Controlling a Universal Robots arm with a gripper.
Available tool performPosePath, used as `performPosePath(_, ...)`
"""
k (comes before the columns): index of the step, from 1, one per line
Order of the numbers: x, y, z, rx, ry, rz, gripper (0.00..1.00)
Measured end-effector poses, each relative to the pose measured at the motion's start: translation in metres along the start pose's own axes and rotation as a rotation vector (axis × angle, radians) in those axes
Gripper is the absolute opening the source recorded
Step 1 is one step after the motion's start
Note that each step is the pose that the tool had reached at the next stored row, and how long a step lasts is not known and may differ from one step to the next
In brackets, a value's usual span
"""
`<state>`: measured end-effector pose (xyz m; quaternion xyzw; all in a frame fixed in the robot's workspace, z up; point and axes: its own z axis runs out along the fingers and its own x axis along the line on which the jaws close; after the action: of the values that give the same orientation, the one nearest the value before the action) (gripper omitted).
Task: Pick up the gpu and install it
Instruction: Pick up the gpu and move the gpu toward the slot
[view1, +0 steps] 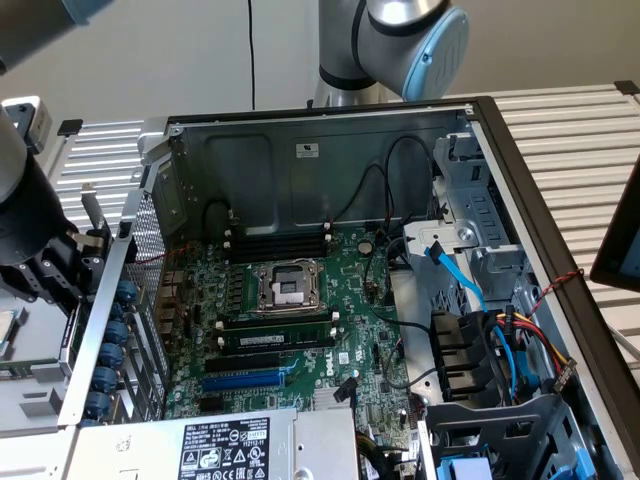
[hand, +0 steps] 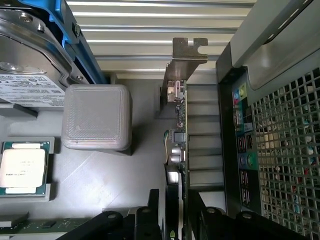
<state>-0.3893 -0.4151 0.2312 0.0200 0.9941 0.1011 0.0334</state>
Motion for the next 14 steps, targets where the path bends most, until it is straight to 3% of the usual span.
performPosePath(1,0.0,0.0,0.0,0.0,0.0001,0.0,0.27)
performPosePath(6,-0.0001,-0.0001,0.0004,-0.0038,0.0003,0.0,0.27)
performPosePath(14,-0.0001,0.0002,-0.0009,-0.0275,0.0011,0.002,0.27)
